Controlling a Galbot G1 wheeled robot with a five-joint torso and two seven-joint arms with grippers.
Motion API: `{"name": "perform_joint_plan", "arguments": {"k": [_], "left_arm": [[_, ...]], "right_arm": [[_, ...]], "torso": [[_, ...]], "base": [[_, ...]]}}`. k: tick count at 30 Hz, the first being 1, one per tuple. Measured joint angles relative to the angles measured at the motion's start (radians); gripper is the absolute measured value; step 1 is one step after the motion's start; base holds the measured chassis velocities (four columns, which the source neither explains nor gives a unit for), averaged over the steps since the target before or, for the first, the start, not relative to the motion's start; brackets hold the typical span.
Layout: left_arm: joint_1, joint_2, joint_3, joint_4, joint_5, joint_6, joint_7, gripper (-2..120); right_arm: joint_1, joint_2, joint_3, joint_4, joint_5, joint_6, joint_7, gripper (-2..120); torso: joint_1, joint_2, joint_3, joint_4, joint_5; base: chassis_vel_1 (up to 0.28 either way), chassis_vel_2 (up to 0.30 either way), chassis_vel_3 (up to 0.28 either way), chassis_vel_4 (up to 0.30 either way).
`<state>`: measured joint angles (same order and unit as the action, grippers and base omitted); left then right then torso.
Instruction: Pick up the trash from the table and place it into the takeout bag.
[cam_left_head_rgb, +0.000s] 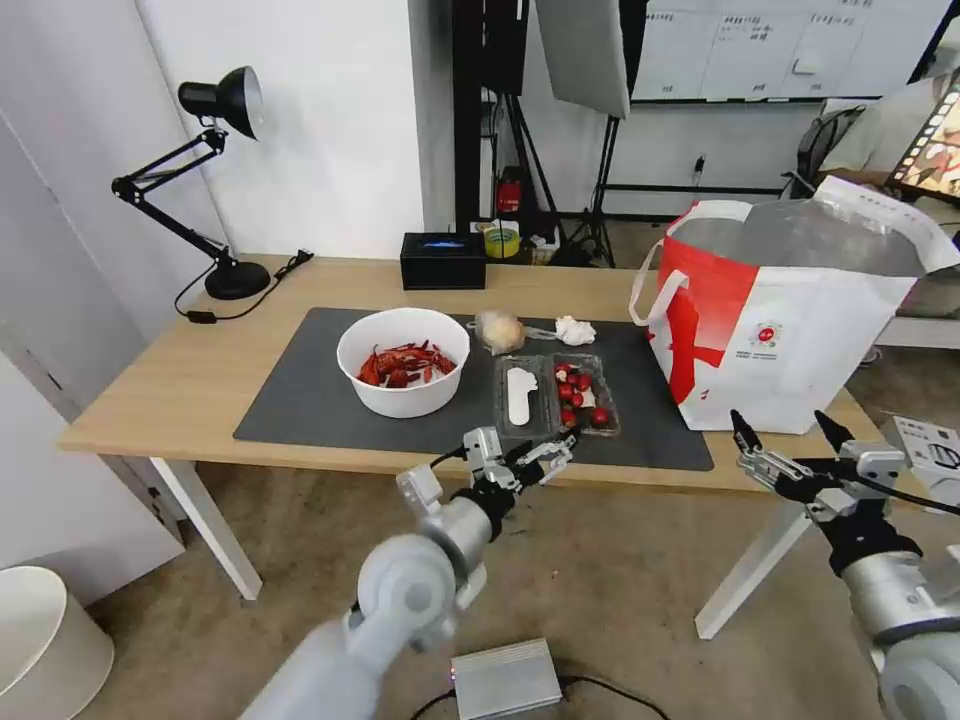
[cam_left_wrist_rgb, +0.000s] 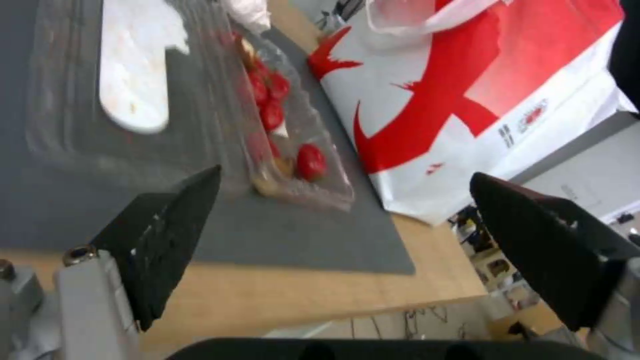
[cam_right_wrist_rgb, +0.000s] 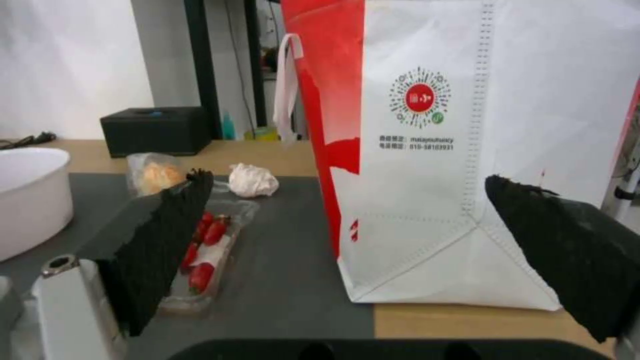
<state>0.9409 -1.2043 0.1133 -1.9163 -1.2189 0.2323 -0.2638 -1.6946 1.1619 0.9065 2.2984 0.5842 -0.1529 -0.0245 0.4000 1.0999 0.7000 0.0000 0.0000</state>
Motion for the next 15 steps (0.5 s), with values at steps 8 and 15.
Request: {"name": "perform_joint_plan", "arguments": {"k": [8, 15], "left_arm": [[-0.073, 0.028, 0.053, 0.021, -0.118, -0.002, 0.002, 100], [-0.047, 0.008, 0.068, -0.012, -0.178, 0.001, -0.043, 100]], "right_arm": [[0.0, 0.003, 0.003, -0.008, -0.003, 0.001, 0.0, 100], [0.003, 0.01, 0.001, -0.019, -0.015, 0.005, -0.001, 100]], "torso": [[0.0, 0.0, 0.0, 0.0, 0.0], [0.0, 0.0, 0.0, 0.0001, 0.0]], "base": [[0.0, 0.0, 0.0, 0.0], [0.0, 0.0, 0.0, 0.0]]}}
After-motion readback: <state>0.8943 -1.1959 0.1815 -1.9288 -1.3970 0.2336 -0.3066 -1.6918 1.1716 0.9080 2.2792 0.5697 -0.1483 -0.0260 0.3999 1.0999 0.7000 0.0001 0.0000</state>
